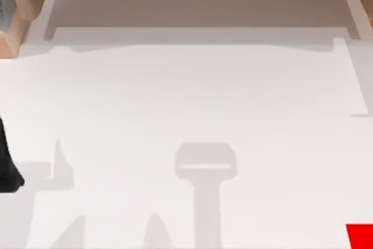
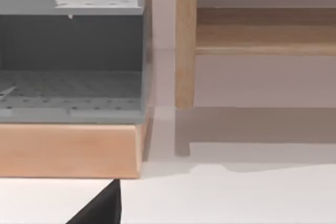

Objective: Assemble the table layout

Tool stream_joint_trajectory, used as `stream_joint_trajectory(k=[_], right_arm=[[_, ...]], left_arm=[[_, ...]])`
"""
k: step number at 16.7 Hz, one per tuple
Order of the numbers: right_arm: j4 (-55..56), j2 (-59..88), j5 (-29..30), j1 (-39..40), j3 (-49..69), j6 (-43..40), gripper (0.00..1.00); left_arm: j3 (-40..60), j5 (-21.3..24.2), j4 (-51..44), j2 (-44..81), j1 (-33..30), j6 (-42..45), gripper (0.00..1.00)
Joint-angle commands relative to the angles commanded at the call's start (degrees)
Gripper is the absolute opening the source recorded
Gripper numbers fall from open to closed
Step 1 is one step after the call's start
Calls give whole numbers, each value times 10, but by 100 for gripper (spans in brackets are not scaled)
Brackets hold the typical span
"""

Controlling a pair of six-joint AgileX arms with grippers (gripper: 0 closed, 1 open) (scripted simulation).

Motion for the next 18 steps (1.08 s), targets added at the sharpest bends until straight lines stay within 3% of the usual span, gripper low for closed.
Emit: stream_joint_trajectory(k=[5, 18], right_arm=[[0, 0, 0, 0, 0, 0, 2], [-26, 18, 20, 20, 37, -1, 0]], left_arm=[[0, 0, 0, 0, 0, 0, 100], [0, 0, 0, 0, 0, 0, 100]])
